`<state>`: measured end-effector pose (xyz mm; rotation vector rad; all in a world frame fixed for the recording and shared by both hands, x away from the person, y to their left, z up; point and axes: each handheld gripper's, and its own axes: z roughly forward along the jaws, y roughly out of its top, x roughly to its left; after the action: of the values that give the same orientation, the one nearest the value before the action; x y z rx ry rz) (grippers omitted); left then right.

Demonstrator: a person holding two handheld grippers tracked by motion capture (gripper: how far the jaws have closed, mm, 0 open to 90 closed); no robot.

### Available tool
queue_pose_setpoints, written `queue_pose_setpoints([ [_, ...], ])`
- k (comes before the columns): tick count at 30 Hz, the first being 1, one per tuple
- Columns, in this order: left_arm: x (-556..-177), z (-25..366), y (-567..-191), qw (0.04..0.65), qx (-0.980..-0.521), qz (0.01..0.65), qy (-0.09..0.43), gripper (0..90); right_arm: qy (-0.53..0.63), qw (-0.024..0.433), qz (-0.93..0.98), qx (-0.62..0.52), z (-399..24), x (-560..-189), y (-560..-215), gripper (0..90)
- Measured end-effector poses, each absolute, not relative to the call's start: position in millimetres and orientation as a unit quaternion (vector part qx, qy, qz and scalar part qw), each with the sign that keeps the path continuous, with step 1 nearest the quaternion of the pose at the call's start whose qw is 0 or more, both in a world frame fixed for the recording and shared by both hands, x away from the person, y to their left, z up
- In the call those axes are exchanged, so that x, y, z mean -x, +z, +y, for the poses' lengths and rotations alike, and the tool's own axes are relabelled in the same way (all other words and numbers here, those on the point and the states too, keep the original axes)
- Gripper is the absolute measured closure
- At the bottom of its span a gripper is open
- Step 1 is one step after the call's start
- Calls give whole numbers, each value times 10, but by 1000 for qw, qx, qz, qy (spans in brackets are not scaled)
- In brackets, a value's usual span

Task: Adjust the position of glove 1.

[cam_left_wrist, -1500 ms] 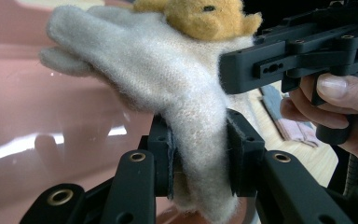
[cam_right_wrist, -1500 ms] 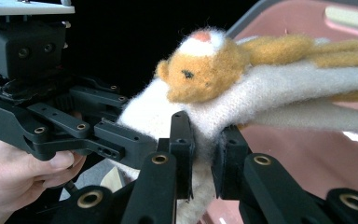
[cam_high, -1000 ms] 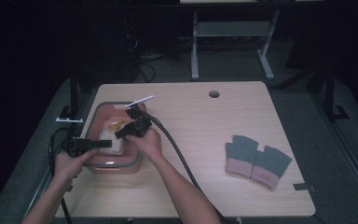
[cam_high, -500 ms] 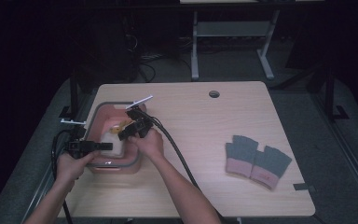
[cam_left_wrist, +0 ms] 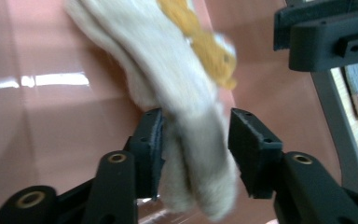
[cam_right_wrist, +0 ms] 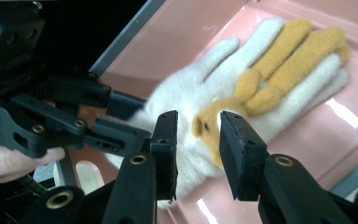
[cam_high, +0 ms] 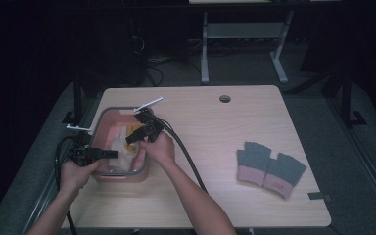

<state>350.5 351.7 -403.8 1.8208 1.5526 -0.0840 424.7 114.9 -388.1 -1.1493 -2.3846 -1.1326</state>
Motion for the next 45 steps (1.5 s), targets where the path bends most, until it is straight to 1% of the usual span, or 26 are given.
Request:
queue_pose_setpoints([
  [2, -3499, 3537, -3992, 371, -707, 602, -29, 529, -393, 131, -820, 394, 1133, -4242, -3863, 666],
  [4, -3491, 3535, -3933, 369, -711, 599, -16, 504, -395, 129, -820, 393, 1117, -4232, -3842, 666],
  [6, -3488, 3513, -3890, 371, -713, 595, -11, 512, -398, 126, -819, 393, 1106, -4222, -3829, 666],
  [7, -3486, 3493, -3874, 371, -716, 592, -6, 520, -400, 127, -819, 391, 1094, -4217, -3815, 666],
  [10, -3502, 3434, -3872, 365, -727, 581, -4, 584, -405, 128, -817, 390, 1065, -4205, -3787, 663],
  [11, -3516, 3421, -3883, 356, -735, 577, -5, 606, -406, 127, -817, 389, 1051, -4203, -3773, 661],
  [15, -3565, 3352, -3930, 328, -745, 581, 9, 622, -416, 124, -812, 390, 984, -4188, -3722, 660],
  [18, -3599, 3323, -3962, 297, -761, 577, 11, 621, -421, 124, -809, 390, 935, -4177, -3697, 667],
  [21, -3613, 3295, -3983, 287, -764, 578, 13, 601, -426, 125, -808, 387, 888, -4166, -3674, 667],
  [26, -3581, 3295, -3934, 303, -759, 576, 31, 591, -433, 125, -806, 384, 835, -4141, -3652, 651],
  [31, -3539, 3300, -3847, 334, -749, 571, 33, 557, -436, 121, -806, 382, 767, -4123, -3630, 634],
  [33, -3532, 3299, -3833, 341, -747, 570, 32, 514, -438, 122, -804, 384, 757, -4119, -3625, 630],
  [36, -3507, 3273, -3796, 372, -737, 564, 21, 483, -446, 123, -800, 383, 659, -4109, -3606, 615],
  [40, -3487, 3208, -3746, 391, -737, 551, 14, 466, -452, 123, -796, 385, 553, -4104, -3579, 593],
  [45, -3471, 3139, -3720, 404, -738, 541, 16, 456, -456, 122, -795, 381, 423, -4099, -3552, 561],
])
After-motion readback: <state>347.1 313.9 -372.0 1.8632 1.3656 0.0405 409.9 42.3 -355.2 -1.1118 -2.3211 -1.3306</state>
